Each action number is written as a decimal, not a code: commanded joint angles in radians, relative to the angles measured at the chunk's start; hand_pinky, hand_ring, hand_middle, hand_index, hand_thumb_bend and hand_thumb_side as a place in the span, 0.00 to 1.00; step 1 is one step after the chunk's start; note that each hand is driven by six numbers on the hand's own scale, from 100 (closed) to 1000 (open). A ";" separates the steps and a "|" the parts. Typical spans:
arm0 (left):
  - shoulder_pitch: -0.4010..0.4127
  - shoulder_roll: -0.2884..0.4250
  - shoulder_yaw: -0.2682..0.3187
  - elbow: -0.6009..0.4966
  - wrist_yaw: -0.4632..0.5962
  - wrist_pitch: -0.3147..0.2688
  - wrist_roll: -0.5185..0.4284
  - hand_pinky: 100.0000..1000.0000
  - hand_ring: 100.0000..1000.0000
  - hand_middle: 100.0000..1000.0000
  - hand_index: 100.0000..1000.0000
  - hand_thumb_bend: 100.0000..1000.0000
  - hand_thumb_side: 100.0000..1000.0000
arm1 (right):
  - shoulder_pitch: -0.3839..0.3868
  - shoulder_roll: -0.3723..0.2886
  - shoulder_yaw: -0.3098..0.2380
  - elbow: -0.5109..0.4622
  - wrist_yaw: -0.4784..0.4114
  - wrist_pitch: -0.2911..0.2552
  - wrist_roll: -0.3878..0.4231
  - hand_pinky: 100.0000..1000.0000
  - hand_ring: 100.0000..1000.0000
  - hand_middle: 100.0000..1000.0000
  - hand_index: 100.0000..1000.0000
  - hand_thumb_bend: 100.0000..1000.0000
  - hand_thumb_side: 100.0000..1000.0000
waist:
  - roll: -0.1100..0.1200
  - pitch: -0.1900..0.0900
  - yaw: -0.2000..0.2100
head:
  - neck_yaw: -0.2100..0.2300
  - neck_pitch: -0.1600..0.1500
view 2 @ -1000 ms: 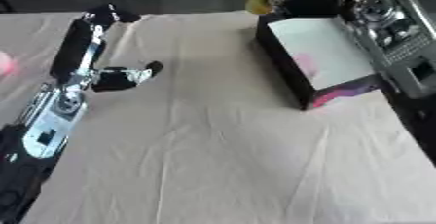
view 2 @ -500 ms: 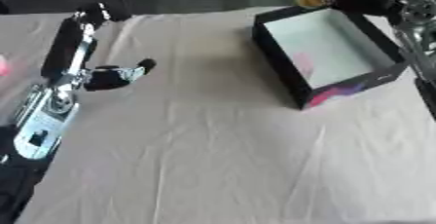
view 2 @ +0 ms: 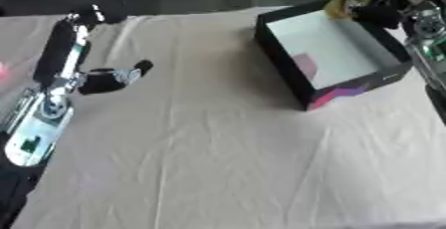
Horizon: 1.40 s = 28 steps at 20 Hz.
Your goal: Pick up the objects with one hand, pass them to the other hand, and then place them into the box on the other side of the table.
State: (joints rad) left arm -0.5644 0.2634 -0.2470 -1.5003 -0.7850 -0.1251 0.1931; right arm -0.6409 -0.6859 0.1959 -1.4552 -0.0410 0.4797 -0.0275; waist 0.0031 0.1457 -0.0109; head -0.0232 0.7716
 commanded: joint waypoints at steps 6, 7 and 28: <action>-0.013 0.017 0.011 -0.020 0.007 0.000 -0.003 0.69 0.63 0.57 0.71 0.56 0.18 | -0.025 -0.024 0.002 0.072 0.095 -0.076 0.109 0.96 0.86 0.77 0.91 0.00 0.46 | 0.010 -0.023 0.004 | -0.001 -0.002; -0.013 0.017 0.011 -0.020 0.007 0.001 -0.003 0.69 0.63 0.57 0.71 0.56 0.18 | -0.026 -0.023 0.001 0.079 0.108 -0.084 0.118 0.96 0.87 0.79 0.94 0.00 0.49 | 0.009 -0.023 0.005 | -0.001 -0.002; -0.009 0.022 0.019 -0.025 0.008 0.008 0.004 0.69 0.63 0.57 0.70 0.55 0.18 | -0.007 -0.010 -0.045 0.051 0.125 -0.114 0.046 1.00 0.97 0.94 1.00 0.00 0.82 | 0.011 -0.022 0.006 | 0.018 -0.002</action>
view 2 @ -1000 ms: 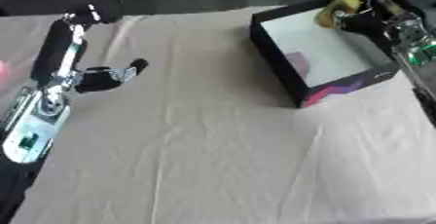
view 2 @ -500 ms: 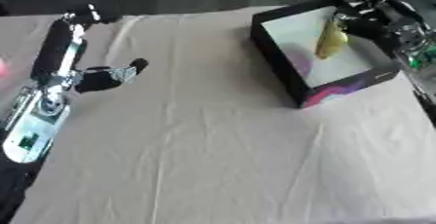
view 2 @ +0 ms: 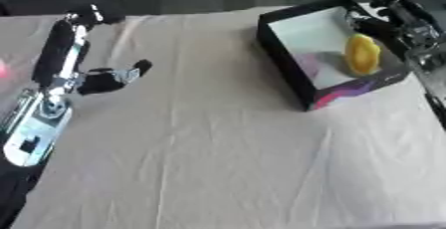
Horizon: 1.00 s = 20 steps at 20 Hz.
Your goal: Pick up the objects with one hand, pass them to the other hand, and then place them into the box on the other side of the table.
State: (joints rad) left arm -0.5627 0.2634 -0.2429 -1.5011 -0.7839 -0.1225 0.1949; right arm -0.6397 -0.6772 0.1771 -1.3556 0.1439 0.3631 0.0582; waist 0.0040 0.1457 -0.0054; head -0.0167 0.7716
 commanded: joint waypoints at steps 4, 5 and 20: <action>-0.006 0.039 0.032 -0.030 0.036 0.030 -0.006 0.69 0.62 0.56 0.70 0.53 0.20 | 0.009 -0.028 -0.035 -0.133 -0.186 -0.014 -0.109 1.00 0.99 0.95 1.00 0.00 0.84 | 0.014 -0.024 0.002 | 0.045 -0.002; -0.006 0.048 0.039 -0.033 0.047 0.040 -0.008 0.69 0.62 0.56 0.70 0.53 0.20 | 0.014 -0.030 -0.038 -0.149 -0.214 -0.022 -0.118 1.00 0.99 0.96 1.00 0.00 0.84 | 0.016 -0.025 0.003 | 0.050 -0.002; -0.026 0.289 0.166 0.021 0.258 0.223 -0.093 0.70 0.66 0.62 0.76 0.47 0.28 | 0.052 -0.048 -0.050 -0.236 -0.323 -0.016 -0.203 1.00 0.95 0.92 1.00 0.00 0.73 | 0.022 -0.024 0.007 | 0.081 -0.002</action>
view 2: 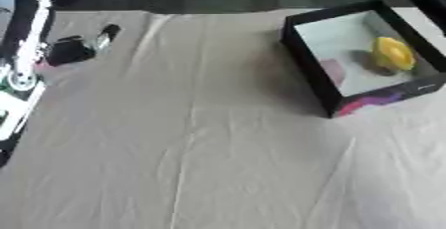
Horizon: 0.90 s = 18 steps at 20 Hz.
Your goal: Pick up the objects with one hand, pass them to the other hand, and then place them into the box on the other side of the table.
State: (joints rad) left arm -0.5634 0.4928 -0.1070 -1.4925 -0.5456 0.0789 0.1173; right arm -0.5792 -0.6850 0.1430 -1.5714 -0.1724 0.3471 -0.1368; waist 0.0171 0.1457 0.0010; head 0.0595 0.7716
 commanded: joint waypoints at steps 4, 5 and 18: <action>-0.060 0.115 0.050 0.095 0.032 0.040 -0.061 0.72 0.68 0.65 0.80 0.49 0.33 | -0.003 -0.040 -0.014 -0.028 -0.010 -0.002 -0.009 1.00 0.95 0.92 1.00 0.00 0.74 | 0.008 -0.024 -0.001 | 0.008 -0.002; -0.070 0.129 0.052 0.122 0.028 0.044 -0.082 0.73 0.69 0.66 0.81 0.50 0.34 | -0.002 -0.040 -0.012 -0.029 -0.009 -0.002 -0.009 1.00 0.95 0.92 1.00 0.00 0.74 | 0.008 -0.024 -0.001 | 0.009 -0.002; -0.186 0.227 0.101 0.494 -0.024 0.061 -0.270 0.75 0.72 0.66 0.77 0.71 0.29 | 0.001 -0.040 -0.004 -0.027 0.015 0.005 0.000 1.00 0.95 0.91 1.00 0.00 0.74 | 0.008 -0.019 -0.010 | 0.035 -0.002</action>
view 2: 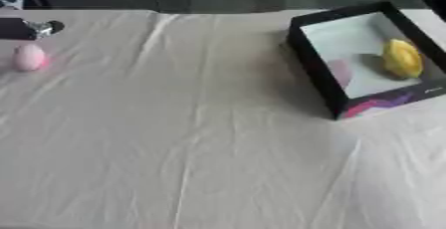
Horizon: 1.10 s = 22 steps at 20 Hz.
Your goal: Pick up the objects with one hand, pass them to the other hand, and then place them into the box on the other side of the table.
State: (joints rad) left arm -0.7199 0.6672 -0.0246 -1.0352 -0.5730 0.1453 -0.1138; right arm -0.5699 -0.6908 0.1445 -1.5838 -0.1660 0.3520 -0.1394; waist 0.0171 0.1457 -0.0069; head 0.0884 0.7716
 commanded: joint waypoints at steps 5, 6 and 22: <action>-0.042 0.073 0.026 0.075 0.015 -0.038 -0.158 0.77 0.74 0.69 0.79 0.76 0.38 | -0.004 -0.035 -0.004 -0.010 0.014 0.002 0.003 1.00 0.95 0.91 1.00 0.00 0.74 | 0.008 -0.018 -0.002 | 0.012 -0.002; -0.043 0.077 0.027 0.080 0.015 -0.040 -0.180 0.77 0.75 0.69 0.79 0.76 0.39 | -0.003 -0.034 -0.004 -0.008 0.015 0.003 0.003 1.00 0.95 0.91 1.00 0.00 0.74 | 0.008 -0.018 -0.002 | 0.014 -0.002; -0.072 0.106 0.057 0.232 -0.245 0.072 -0.246 0.78 0.79 0.74 0.74 0.76 0.34 | 0.004 -0.028 0.006 -0.003 0.029 0.004 0.007 1.00 0.94 0.91 1.00 0.00 0.75 | 0.006 -0.012 -0.004 | 0.042 -0.002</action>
State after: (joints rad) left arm -0.7672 0.7308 0.0181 -0.8062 -0.7974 0.2082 -0.3630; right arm -0.5537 -0.6908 0.1566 -1.5746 -0.1443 0.3570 -0.1351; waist 0.0171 0.1460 -0.0099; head 0.1259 0.7716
